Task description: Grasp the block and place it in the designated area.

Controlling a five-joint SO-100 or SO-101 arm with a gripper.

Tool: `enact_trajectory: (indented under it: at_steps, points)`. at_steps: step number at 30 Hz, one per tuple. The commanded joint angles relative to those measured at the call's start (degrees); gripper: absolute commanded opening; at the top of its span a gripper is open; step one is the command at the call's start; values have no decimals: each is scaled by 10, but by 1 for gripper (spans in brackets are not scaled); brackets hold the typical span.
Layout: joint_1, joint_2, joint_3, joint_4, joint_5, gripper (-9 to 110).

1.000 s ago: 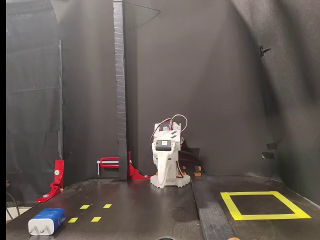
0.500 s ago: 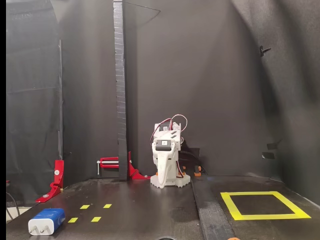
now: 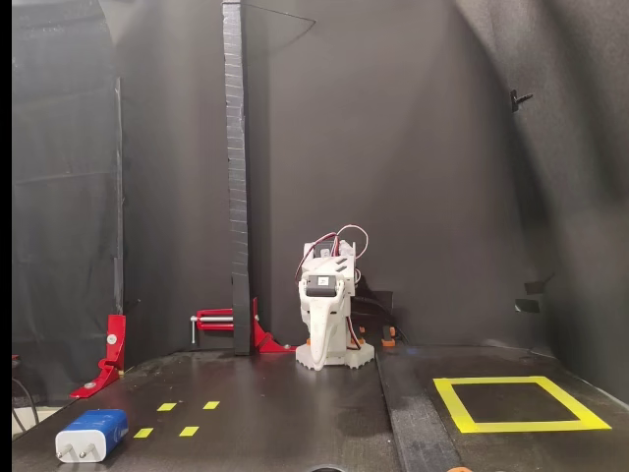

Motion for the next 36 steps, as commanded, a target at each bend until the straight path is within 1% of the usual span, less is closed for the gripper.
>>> enact_trajectory:
  at_steps: [1,36]
  points:
    - [-1,2,4,2,-2,0]
    - [2,2,4,2,-2,0]
